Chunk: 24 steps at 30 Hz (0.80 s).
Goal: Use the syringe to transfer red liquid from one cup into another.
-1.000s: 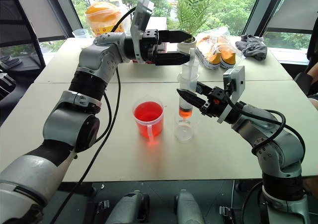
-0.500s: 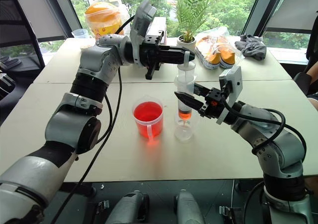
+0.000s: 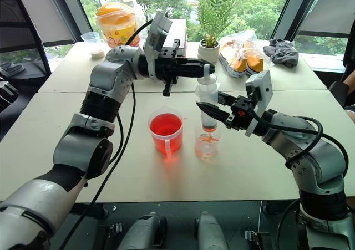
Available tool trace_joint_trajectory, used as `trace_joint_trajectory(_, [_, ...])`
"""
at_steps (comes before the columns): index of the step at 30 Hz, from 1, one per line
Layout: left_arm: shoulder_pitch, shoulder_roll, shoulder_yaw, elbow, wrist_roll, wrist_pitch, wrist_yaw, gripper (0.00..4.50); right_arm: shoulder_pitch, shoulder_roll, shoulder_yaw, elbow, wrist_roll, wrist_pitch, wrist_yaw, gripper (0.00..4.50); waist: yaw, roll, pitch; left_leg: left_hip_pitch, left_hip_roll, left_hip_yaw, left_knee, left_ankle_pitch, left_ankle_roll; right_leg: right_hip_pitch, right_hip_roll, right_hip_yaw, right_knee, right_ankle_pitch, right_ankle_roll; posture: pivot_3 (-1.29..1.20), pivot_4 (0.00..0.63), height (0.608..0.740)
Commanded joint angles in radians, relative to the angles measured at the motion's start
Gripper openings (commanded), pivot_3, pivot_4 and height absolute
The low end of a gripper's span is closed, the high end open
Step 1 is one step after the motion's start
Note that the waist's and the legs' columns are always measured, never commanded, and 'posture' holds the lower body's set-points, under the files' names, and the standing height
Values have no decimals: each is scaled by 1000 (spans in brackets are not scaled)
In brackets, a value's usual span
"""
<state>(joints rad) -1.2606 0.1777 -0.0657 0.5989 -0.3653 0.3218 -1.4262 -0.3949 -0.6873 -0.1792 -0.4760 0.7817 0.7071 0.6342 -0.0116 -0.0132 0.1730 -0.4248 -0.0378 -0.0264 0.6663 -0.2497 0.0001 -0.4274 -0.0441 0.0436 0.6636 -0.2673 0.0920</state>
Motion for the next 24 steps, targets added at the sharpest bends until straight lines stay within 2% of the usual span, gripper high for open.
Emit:
trace_joint_trajectory(1, [44,-28,-100,-26,40,22,-36,95,-95,-10,-105,-23,30,-41,-40,1471,0,0,0,0,0,0,0,0,0,0,0,0,0,0,0,0,150,740])
trace_joint_trajectory(10, [74,-53,-127,-43,56,32,-24,95,-120,-1,-119,-37,59,-13,-55,1471,0,0,0,0,0,0,0,0,0,0,0,0,0,0,0,0,150,740])
trace_joint_trajectory(16, [42,-51,-93,-28,43,66,16,95,-69,10,-106,-42,49,-17,-50,1471,1,0,0,0,0,0,0,0,0,0,0,0,0,0,0,0,150,740])
trace_joint_trajectory(19, [9,-43,-55,-15,25,90,42,924,-44,23,-90,-40,39,-22,-49,1471,1,0,0,0,0,0,0,0,0,0,0,0,0,0,0,0,150,740])
trace_joint_trajectory(24, [3,-1,-25,-19,5,118,30,3177,-9,47,-67,-40,41,-17,-44,1471,-4,0,0,0,0,0,0,0,0,0,0,0,0,0,0,0,150,740])
